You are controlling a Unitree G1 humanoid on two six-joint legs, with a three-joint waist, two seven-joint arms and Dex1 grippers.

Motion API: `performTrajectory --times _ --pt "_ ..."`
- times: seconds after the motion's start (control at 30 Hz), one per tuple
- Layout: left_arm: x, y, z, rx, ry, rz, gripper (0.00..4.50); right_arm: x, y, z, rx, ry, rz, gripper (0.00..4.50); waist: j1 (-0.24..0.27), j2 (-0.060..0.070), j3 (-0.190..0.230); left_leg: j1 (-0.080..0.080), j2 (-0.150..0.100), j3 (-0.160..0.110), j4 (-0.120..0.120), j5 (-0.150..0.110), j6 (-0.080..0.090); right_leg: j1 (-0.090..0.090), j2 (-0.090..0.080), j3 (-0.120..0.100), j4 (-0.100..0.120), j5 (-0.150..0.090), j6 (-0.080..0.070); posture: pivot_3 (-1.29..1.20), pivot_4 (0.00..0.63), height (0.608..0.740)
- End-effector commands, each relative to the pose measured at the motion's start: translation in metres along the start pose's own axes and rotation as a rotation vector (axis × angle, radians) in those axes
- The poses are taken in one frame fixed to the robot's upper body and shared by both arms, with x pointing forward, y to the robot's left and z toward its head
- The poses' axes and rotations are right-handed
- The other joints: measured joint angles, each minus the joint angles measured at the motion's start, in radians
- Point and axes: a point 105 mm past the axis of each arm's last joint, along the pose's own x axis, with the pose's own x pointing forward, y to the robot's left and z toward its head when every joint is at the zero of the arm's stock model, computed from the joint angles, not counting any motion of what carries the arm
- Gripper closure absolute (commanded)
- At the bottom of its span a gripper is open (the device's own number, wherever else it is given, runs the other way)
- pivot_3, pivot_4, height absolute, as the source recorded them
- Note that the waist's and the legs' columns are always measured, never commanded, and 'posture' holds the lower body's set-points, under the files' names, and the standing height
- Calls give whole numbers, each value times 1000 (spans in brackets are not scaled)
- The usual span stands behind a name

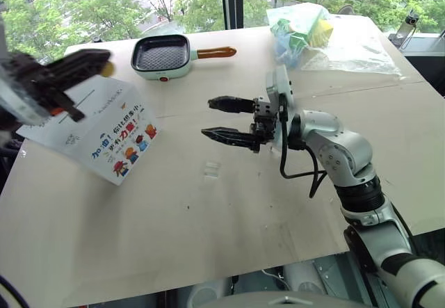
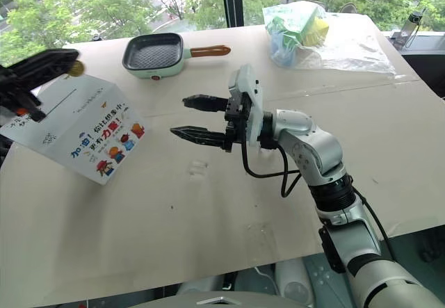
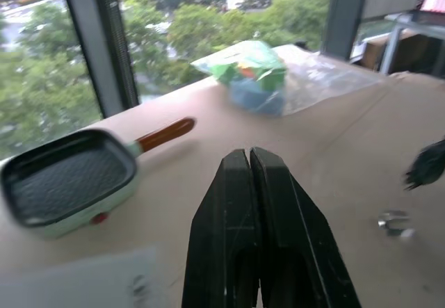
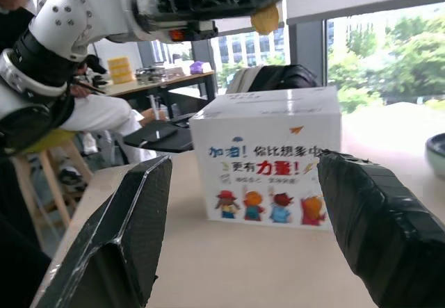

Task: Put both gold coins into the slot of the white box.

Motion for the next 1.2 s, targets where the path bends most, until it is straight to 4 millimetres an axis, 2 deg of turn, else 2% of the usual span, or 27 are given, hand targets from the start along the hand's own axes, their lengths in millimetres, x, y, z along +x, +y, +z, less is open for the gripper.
performTrajectory --times 0.03,0.2,0.37,0.67,1.2 --pt "-13 24 -5 -8 13 19 4500 6 5 26 -92 -59 21 920 1 0 0 0 0 0 0 0 0 0 0 0 -2 0 0 0 150 721" --pt "-26 58 -43 -131 92 30 4500 10 7 28 -106 -63 32 920 2 0 0 -2 0 -3 0 0 0 1 0 -3 -4 0 0 0 150 721" --pt "-33 78 -57 -173 131 34 4500 9 7 23 -115 -46 27 920 1 -1 -1 -3 0 -4 1 0 0 0 0 -5 -4 0 0 0 150 721" --pt "-28 83 -72 -194 177 -2 4500 10 10 22 -106 -50 30 920 -3 -1 -1 -3 -1 -5 1 0 0 0 -1 -5 -3 0 0 0 150 721" --pt "-24 77 -90 -215 231 -45 4500 11 11 19 -113 -39 30 920 -15 -1 -1 -1 -1 -5 5 0 0 0 -1 -4 5 0 0 0 150 721"
